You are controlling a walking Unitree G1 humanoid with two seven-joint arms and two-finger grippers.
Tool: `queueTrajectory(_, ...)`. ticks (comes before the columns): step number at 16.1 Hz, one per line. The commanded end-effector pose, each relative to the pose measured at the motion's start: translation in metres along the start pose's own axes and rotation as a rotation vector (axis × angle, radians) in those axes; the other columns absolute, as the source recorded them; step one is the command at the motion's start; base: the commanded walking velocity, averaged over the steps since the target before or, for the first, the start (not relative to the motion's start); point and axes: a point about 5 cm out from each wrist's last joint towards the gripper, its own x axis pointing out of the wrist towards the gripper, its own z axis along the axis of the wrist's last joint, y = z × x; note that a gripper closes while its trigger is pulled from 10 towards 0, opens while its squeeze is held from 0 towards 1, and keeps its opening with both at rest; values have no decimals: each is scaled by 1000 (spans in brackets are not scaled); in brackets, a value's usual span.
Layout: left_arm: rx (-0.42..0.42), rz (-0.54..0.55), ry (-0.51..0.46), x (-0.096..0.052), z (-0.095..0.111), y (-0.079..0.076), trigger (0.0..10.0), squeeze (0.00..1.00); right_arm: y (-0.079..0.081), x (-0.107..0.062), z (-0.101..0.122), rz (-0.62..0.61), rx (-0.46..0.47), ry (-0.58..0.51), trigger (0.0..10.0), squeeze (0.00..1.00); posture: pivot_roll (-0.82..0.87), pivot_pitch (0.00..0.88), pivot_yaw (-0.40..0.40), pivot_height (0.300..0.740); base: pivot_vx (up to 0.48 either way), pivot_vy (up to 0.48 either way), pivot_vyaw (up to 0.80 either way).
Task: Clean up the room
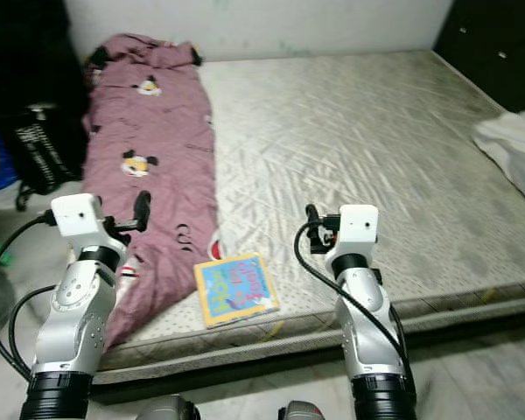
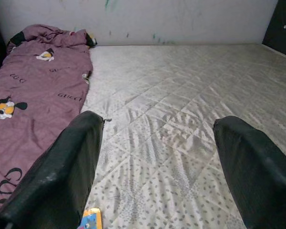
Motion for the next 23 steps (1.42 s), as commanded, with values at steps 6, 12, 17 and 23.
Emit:
queueTrajectory(6,-6,-30,16,1,-2,-9,10000,0,-3,1,3,-6,-9,-8,10000,0,-40,42,18,740,0,313,0)
queueTrajectory(12,16,-34,-7,1,0,-10,10000,0,-3,2,2,-10,-12,-5,10000,0,-37,34,19,740,0,80,0)
queueTrajectory(17,3,-32,-6,1,0,-10,10000,0,-3,2,2,-5,-9,-6,10000,0,-36,33,20,740,0,0,-320)
queueTrajectory(23,26,-6,-2,0,-1,-4,10000,0,-6,2,5,-24,-13,-16,10000,0,-49,51,27,740,0,0,0)
